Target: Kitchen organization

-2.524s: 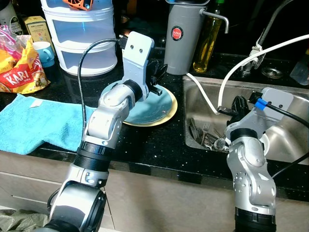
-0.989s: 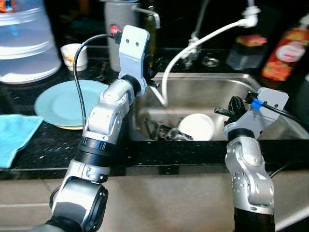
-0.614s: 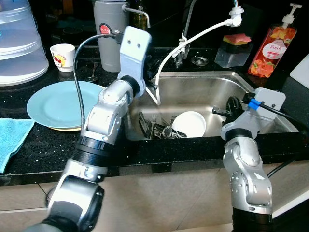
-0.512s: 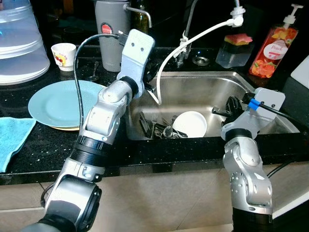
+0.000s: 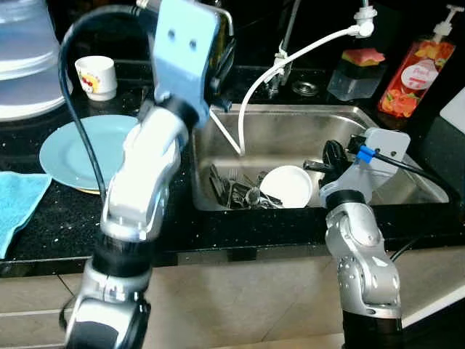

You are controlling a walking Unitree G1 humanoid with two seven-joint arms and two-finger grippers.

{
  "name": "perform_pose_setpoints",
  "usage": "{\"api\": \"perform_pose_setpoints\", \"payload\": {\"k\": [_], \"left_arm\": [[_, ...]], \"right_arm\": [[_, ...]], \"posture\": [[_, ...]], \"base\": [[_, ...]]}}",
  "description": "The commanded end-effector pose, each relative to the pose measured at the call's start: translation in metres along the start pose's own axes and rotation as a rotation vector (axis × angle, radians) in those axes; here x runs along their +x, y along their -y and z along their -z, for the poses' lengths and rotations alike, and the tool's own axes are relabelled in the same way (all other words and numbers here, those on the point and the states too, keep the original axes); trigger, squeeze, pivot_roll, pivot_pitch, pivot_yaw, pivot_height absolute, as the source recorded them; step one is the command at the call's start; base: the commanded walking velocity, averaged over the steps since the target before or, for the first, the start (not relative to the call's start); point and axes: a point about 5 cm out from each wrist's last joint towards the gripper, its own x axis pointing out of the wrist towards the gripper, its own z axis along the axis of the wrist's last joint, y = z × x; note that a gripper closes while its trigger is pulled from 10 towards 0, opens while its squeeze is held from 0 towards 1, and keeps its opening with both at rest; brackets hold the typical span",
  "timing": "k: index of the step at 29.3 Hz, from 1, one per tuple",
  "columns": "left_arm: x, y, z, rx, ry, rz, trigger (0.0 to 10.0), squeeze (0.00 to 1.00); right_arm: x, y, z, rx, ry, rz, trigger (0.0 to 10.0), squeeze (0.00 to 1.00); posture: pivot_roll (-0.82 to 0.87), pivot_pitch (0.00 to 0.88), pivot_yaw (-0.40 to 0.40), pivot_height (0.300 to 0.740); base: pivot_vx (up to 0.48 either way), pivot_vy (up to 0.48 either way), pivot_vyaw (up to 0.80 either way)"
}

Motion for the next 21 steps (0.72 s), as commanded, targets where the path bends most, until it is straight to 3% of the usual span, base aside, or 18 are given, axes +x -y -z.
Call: {"api": "perform_pose_setpoints", "payload": {"k": [1,8,18,21], "left_arm": [[-0.008,-0.003,0.001,0.012,0.010,-0.038,10.0,0.00],[-0.018,-0.003,0.010,0.058,-0.020,-0.026,10.0,0.00],[-0.021,-0.003,0.009,0.060,-0.034,-0.046,10.0,0.00],[-0.020,-0.003,0.010,0.060,-0.037,-0.050,10.0,0.00]], "right_arm": [[0.000,-0.003,-0.003,-0.009,0.021,-0.025,10.0,0.00],[0.001,-0.003,-0.003,-0.012,0.022,-0.030,10.0,0.00],[0.001,-0.006,-0.001,-0.004,0.019,-0.032,10.0,0.00],[0.001,-0.006,0.000,-0.004,0.019,-0.032,10.0,0.00]], "posture": [[0.23,0.026,-0.108,0.740],[0.24,0.026,-0.104,0.740],[0.25,0.018,-0.099,0.740],[0.25,0.016,-0.098,0.740]], "base": [[0.000,0.000,0.00],[0.000,0.000,0.00],[0.000,0.000,0.00],[-0.304,0.000,0.00]]}}
